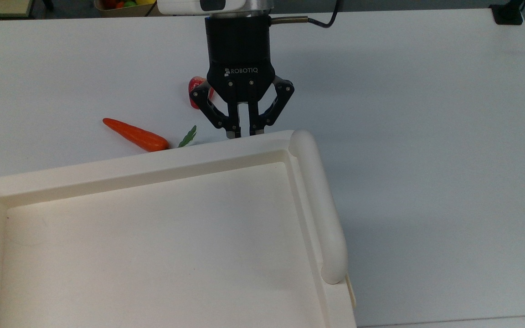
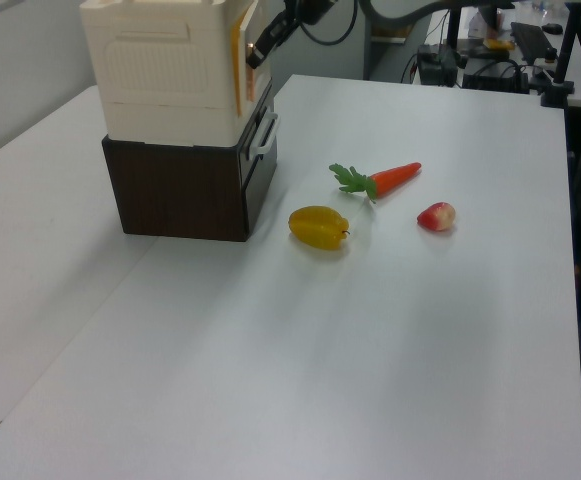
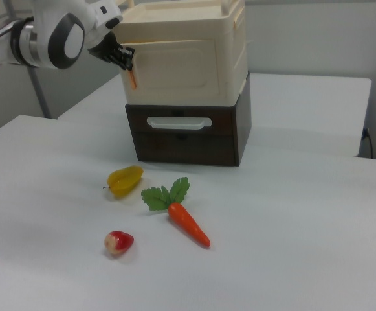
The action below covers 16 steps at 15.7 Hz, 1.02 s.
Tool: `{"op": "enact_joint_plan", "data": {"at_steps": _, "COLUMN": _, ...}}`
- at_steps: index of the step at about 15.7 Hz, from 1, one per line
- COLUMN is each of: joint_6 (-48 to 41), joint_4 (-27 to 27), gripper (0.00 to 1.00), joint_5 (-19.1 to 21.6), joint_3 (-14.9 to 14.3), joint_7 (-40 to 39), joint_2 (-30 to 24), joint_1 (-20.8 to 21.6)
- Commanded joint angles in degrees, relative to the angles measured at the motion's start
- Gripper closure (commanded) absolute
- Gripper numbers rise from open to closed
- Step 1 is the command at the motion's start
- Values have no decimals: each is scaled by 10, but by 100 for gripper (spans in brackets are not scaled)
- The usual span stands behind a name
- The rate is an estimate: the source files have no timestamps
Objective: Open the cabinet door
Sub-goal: 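Swing the gripped door outward on its hinge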
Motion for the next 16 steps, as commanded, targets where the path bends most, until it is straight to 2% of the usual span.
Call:
{"op": "enact_joint_plan", "data": {"at_steps": 1, "joint_6": -74, "joint_4": -26, "gripper": 95, "joint_5": 4, "joint_3": -10, "joint_7": -1, "joint_2": -27, "joint_1": 2}}
{"op": "enact_joint_plan", "data": {"at_steps": 4, "joint_6": -140, "joint_4": -26, "gripper": 92, "joint_5": 7, "joint_3": -13, "joint_7": 1, "joint_2": -53, "joint_1": -6}}
{"op": "enact_joint_plan", "data": {"at_steps": 6, "joint_6": -205, "joint_4": -30, "gripper": 84, "joint_5": 7, "joint_3": -15, "joint_7": 2, "joint_2": -72, "joint_1": -17}}
{"op": "enact_joint_plan", "data": {"at_steps": 8, "joint_6": -262, "joint_4": -30, "gripper": 78, "joint_5": 7, "joint_3": -31, "joint_7": 2, "joint_2": -90, "joint_1": -21}}
{"op": "enact_joint_plan", "data": {"at_steps": 11, "joint_6": -348, "joint_4": -30, "gripper": 48, "joint_5": 7, "joint_3": -64, "joint_7": 4, "joint_2": -117, "joint_1": -21}}
{"op": "enact_joint_plan", "data": {"at_steps": 12, "joint_6": -378, "joint_4": -30, "gripper": 40, "joint_5": 4, "joint_3": -75, "joint_7": 5, "joint_2": -123, "joint_1": -21}}
{"op": "enact_joint_plan", "data": {"at_steps": 13, "joint_6": -413, "joint_4": -29, "gripper": 28, "joint_5": -2, "joint_3": -88, "joint_7": 5, "joint_2": -129, "joint_1": -21}}
{"op": "enact_joint_plan", "data": {"at_steps": 14, "joint_6": -431, "joint_4": -30, "gripper": 0, "joint_5": -5, "joint_3": -95, "joint_7": 4, "joint_2": -133, "joint_1": -21}}
{"op": "enact_joint_plan", "data": {"at_steps": 16, "joint_6": -471, "joint_4": -30, "gripper": 0, "joint_5": -36, "joint_3": -98, "joint_7": 4, "joint_2": -134, "joint_1": -21}}
